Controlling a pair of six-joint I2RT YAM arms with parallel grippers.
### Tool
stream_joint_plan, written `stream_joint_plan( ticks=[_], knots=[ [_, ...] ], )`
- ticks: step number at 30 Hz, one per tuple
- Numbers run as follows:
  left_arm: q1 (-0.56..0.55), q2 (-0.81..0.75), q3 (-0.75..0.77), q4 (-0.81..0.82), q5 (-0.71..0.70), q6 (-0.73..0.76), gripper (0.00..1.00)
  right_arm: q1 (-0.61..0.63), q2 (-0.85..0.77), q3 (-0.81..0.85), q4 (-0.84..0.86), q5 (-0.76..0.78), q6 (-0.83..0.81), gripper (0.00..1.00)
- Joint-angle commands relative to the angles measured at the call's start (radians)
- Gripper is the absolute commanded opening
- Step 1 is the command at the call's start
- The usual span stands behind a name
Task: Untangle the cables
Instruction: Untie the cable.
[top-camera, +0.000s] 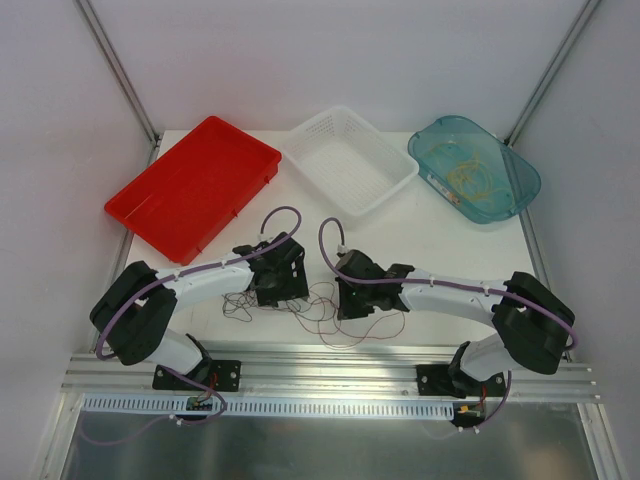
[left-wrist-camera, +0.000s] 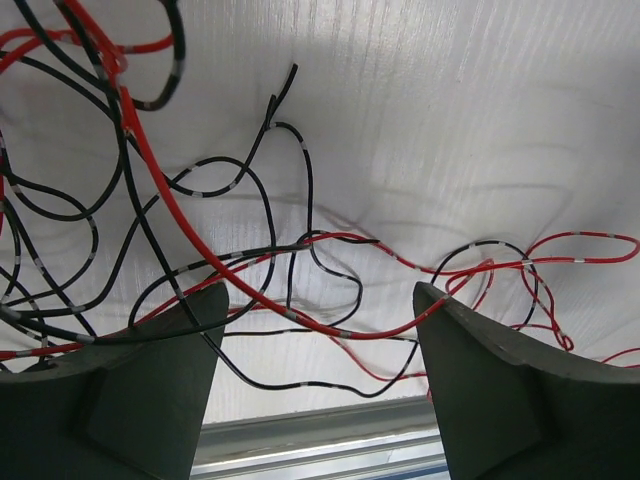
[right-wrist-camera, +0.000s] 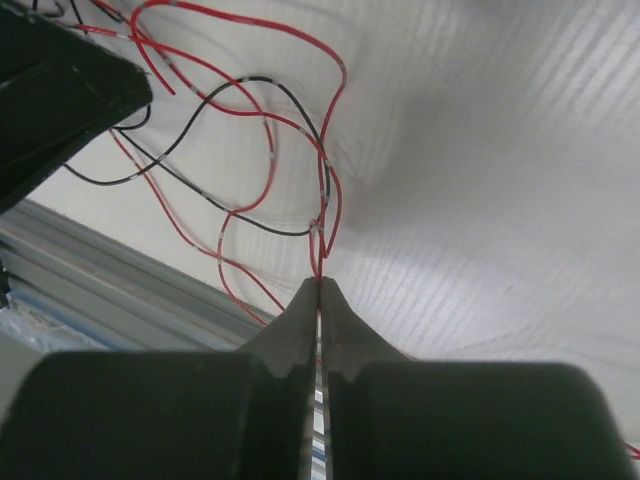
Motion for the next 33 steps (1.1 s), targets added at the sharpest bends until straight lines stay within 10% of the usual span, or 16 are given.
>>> stream_joint_plan(
  ticks=[1,12,24,33],
  knots=[
    [0.011,0.018,-0.004,0.001,-0.055,0.000,0.75,0.002,-0.044,0.045,-0.056,0.108,-0.034,0.01],
    [0.158,0.027,-0.044,0.003,-0.040,0.049,0.73,-0.130,-0.435,0.220,-0.458,0.437,-0.326,0.01],
    [0.261,0.024,-0.079,0.004,-0.015,0.063,0.73,-0.205,-0.858,0.462,-0.394,0.242,-0.637,0.01],
    [0.280,-0.020,-0.053,0.003,0.001,0.072,0.75,-0.205,-0.767,0.447,-0.577,0.222,-0.637,0.01]
  ],
)
